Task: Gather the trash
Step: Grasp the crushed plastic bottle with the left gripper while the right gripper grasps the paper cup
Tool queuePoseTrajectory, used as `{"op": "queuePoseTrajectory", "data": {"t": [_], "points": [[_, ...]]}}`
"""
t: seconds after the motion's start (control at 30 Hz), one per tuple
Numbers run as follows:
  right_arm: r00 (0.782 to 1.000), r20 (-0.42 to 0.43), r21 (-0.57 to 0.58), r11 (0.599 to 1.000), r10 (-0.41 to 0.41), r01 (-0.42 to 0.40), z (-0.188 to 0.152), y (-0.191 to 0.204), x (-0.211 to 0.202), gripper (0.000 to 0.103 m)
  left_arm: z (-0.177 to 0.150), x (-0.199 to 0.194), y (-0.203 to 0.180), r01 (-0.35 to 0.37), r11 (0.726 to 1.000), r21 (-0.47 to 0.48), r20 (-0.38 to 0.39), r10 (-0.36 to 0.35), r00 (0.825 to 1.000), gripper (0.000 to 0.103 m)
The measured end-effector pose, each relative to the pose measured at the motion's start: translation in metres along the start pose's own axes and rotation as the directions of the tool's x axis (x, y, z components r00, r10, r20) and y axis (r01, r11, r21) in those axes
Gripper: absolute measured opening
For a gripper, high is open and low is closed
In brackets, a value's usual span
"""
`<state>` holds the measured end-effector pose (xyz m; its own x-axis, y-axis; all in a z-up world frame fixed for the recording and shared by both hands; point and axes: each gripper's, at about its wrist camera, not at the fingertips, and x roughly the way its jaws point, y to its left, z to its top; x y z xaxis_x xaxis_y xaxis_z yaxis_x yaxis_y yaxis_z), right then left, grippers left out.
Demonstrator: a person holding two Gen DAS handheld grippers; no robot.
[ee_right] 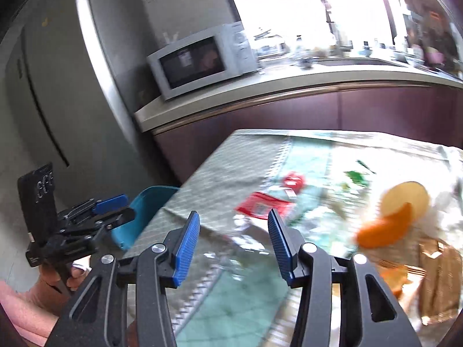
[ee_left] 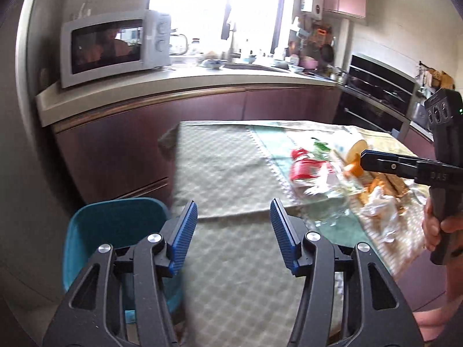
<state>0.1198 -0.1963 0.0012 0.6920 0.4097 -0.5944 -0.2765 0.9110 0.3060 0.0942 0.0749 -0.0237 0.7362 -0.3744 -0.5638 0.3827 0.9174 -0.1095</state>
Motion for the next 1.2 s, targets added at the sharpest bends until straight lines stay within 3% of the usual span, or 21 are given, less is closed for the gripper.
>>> {"op": "queuePoseTrajectory", "data": {"t": [0.37,0.97,1.07,1.2], "points": [[0.991,0.046,0.152,0.981,-0.127,0.118,-0.017,-0.086,-0.023,0.047,0.015,0.051,-0.057,0.147,0.989,-0.005,-0.084,-0.147,0.986,0.055],[0.988,0.060,0.330,0.937,-0.145,0.117,0.005,-0.140,0.021,0.047,0.022,0.104,-0.073,0.188,0.980,-0.071,-0.176,-0.198,0.964,0.066],[0.986,0.058,0.345,0.929,-0.159,0.129,0.006,-0.144,0.027,0.042,0.024,0.111,-0.074,0.200,0.976,-0.083,-0.191,-0.212,0.958,0.069],[0.984,0.057,0.357,0.923,-0.171,0.140,0.007,-0.150,0.032,0.027,0.025,0.122,-0.075,0.227,0.968,-0.102,-0.221,-0.245,0.944,0.072]]}}
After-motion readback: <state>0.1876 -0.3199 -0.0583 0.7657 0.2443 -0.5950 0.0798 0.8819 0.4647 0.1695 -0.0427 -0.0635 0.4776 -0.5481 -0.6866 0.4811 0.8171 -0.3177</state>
